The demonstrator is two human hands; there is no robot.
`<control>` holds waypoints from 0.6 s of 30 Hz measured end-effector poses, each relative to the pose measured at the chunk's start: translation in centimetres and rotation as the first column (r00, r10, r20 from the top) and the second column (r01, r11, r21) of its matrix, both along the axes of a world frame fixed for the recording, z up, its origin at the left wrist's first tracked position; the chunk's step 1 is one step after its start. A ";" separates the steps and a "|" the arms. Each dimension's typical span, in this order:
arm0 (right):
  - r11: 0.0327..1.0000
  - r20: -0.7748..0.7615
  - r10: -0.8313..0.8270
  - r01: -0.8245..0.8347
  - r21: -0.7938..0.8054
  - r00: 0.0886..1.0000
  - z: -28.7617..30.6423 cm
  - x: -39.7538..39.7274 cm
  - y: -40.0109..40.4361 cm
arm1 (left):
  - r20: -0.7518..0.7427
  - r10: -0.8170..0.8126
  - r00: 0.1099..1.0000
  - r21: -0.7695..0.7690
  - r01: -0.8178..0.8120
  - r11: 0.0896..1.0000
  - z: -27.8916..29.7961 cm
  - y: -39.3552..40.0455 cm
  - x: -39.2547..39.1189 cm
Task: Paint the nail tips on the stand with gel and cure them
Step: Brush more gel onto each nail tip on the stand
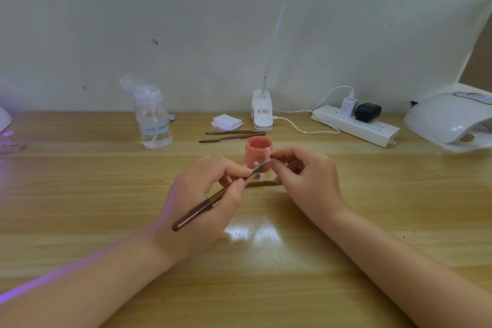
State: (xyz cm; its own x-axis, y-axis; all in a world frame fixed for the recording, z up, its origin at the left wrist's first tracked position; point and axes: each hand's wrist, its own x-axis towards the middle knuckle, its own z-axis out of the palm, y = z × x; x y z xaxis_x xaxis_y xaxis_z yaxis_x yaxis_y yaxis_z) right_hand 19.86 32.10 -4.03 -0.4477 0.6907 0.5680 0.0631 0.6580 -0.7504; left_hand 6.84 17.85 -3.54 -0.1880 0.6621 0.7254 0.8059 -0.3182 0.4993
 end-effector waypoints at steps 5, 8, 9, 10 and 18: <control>1.000 0.000 0.000 0.000 -0.005 1.000 0.0 0.0 0.0 | 0.033 0.025 0.999 -0.026 -0.024 0.999 0.3 0.2 0.2; 1.000 0.003 0.012 -0.011 -0.008 1.000 0.1 0.1 -0.1 | 0.014 -0.020 1.000 -0.008 0.021 1.000 0.2 0.0 0.1; 1.000 0.006 0.010 -0.010 -0.010 1.000 0.1 0.1 -0.1 | 0.018 -0.032 0.999 0.001 0.032 0.999 0.1 0.0 0.0; 1.000 0.005 0.008 -0.008 -0.013 1.000 0.1 0.0 -0.1 | 0.041 -0.036 0.999 0.003 0.036 0.999 0.1 -0.1 0.0; 1.000 -0.015 0.028 -0.028 -0.013 0.999 0.0 0.0 -0.2 | 0.327 -0.050 0.944 -0.042 0.068 0.997 0.3 0.0 0.0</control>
